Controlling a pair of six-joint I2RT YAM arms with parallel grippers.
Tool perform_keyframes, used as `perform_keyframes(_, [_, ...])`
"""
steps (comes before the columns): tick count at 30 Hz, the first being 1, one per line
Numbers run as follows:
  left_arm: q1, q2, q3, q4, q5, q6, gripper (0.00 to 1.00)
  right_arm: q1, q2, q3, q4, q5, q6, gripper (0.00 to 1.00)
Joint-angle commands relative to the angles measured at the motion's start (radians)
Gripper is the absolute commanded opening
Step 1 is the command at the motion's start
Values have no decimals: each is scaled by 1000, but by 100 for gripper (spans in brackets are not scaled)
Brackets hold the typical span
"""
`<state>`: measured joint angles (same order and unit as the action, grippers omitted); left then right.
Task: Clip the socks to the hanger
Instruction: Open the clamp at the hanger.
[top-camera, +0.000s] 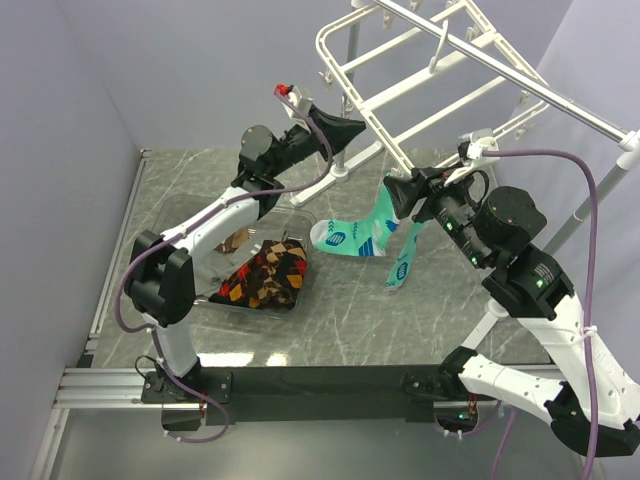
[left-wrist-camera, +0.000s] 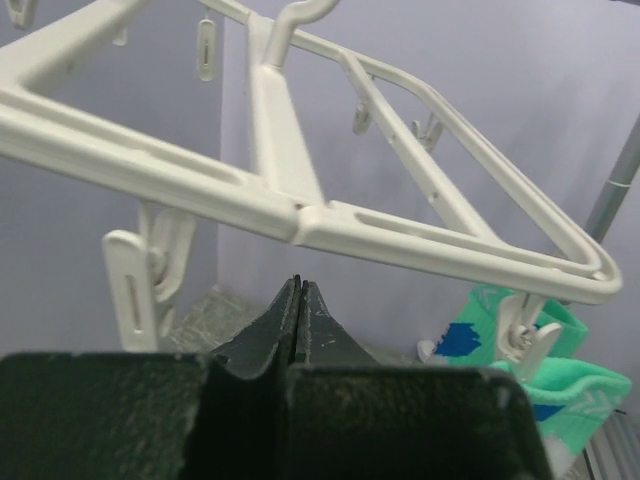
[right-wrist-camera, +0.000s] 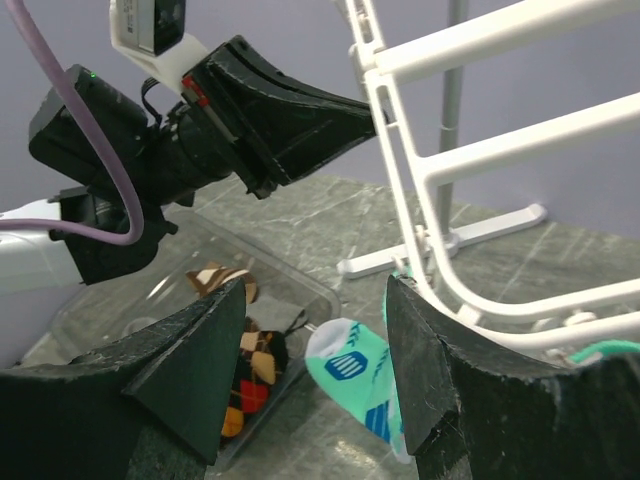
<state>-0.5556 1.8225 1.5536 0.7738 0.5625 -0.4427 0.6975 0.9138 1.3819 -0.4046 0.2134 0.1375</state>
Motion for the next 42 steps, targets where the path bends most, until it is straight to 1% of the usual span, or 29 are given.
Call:
perform_keyframes(1, [-29, -88, -15, 44, 2, -11, 0, -3, -7, 5, 23, -71, 37, 65])
perform_keyframes(4, [-61, -106, -21, 18, -32, 15, 1, -3, -29, 2, 18, -77, 48, 65])
perform_keyframes(7, [-98, -121, -14, -39, -116, 81, 1, -4, -55, -7, 21, -78, 51, 65])
perform_keyframes(8, [-108, -117, -3, -83, -153, 103, 0, -3, -62, -9, 20, -75, 51, 65])
perform_keyframes(9, [-109, -112, 9, -103, -150, 105, 1, -3, -66, -9, 15, -69, 51, 65])
perform_keyframes(11, [-107, -112, 13, -116, -142, 99, 5, -3, -72, -6, 0, -55, 48, 66])
perform_keyframes(12, [-107, -118, 5, -119, -142, 96, 9, -4, -75, -6, -3, -46, 50, 66])
perform_keyframes(13, [-106, -133, -16, -125, -150, 99, 19, -3, -76, -10, -10, -31, 50, 66])
perform_keyframes(15, [-104, -158, -46, -148, -192, 104, 28, -3, -78, -20, -20, 16, 51, 67])
perform_keyframes(16, [-99, -182, -78, -157, -202, 102, 34, -4, -76, -23, -26, 27, 53, 67])
perform_keyframes(19, [-60, -241, -140, -183, -208, 85, 45, -3, -82, -35, -51, 56, 48, 68])
perform_keyframes(21, [-11, -267, -182, -188, -204, 75, 52, -3, -95, -53, -51, 81, 51, 68])
perform_keyframes(23, [43, -282, -191, -199, -200, 62, 58, -3, -110, -76, -45, 90, 56, 68])
perform_keyframes(24, [60, -278, -172, -206, -190, 58, 63, -3, -122, -83, -39, 93, 59, 68])
perform_keyframes(25, [78, -257, -153, -214, -155, 46, 65, -3, -128, -89, -33, 92, 60, 68])
perform_keyframes(27, [121, -221, -107, -219, -74, 44, 66, -3, -139, -98, -28, 90, 60, 68])
perform_keyframes(28, [131, -182, -57, -215, 6, 62, 67, -3, -139, -99, -30, 90, 60, 68])
perform_keyframes(29, [137, -163, -28, -234, 25, 77, 68, -3, -139, -96, -33, 90, 62, 68])
perform_keyframes(30, [137, -105, 73, -273, 69, 125, 69, -3, -139, -95, -43, 92, 60, 68])
perform_keyframes(36, [137, -29, 114, -225, 117, 144, 73, -3, -138, -103, -42, 99, 54, 69])
perform_keyframes(42, [132, 29, 172, -194, 143, 141, 73, -4, -127, -99, -37, 101, 45, 69])
